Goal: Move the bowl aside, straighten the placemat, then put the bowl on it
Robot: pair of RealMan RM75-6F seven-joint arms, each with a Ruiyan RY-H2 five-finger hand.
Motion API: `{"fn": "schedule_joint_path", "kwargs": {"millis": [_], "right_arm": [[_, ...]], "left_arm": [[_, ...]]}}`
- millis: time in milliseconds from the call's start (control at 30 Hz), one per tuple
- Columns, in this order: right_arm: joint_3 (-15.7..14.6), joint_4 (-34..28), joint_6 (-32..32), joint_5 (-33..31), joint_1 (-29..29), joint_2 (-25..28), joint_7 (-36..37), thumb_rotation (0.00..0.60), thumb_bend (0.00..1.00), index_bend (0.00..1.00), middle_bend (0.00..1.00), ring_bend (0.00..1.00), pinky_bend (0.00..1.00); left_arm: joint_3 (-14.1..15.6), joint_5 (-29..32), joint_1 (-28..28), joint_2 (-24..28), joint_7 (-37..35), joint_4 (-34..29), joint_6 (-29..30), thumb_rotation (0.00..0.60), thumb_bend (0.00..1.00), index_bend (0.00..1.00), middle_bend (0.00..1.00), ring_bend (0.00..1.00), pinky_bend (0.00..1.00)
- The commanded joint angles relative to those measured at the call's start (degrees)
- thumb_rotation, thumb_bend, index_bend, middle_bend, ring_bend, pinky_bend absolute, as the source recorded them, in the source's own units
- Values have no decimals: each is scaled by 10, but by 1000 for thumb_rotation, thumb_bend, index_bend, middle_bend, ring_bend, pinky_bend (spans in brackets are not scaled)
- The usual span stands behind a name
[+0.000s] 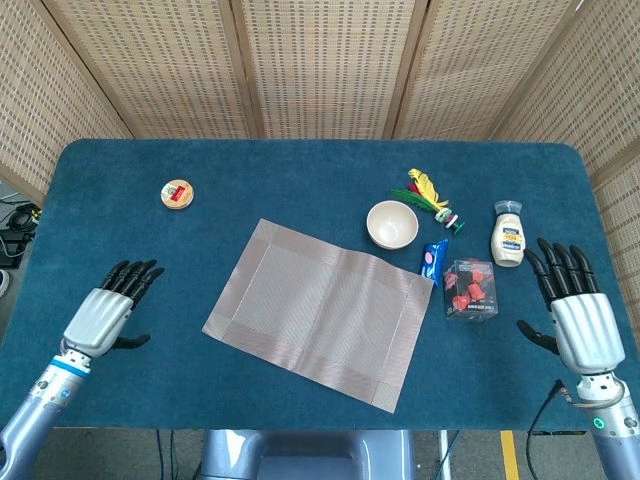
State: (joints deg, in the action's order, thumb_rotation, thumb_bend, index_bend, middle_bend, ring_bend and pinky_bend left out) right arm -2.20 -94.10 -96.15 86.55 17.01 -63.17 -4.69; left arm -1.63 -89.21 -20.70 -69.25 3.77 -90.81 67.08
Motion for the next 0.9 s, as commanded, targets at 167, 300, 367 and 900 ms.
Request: {"fn": "schedule_joint_path", "kwargs": {"millis": [167,300,367,900], "right_arm": [[2,15,4,-7,-36,-44,25,600,0,0,0,0,0],[13,19,17,-13,-38,-45,22,600,0,0,0,0,0],[16,22,27,-15,-40,-45,22,600,0,0,0,0,0],[37,21,51,-11,-49,-43,28,600,0,0,0,0,0]], "left_arm": [[4,-48,-89,-97,-7,107,-91,600,59,180,0,0,0],[16,-78,-105,-133,-48,170,-81,600,122,265,0,0,0],[26,-93,-110,-151,-69,205,-68,600,167,276,0,0,0],[52,-111,-128,-200,-124,318,-45,600,232,297,0,0,0]]}}
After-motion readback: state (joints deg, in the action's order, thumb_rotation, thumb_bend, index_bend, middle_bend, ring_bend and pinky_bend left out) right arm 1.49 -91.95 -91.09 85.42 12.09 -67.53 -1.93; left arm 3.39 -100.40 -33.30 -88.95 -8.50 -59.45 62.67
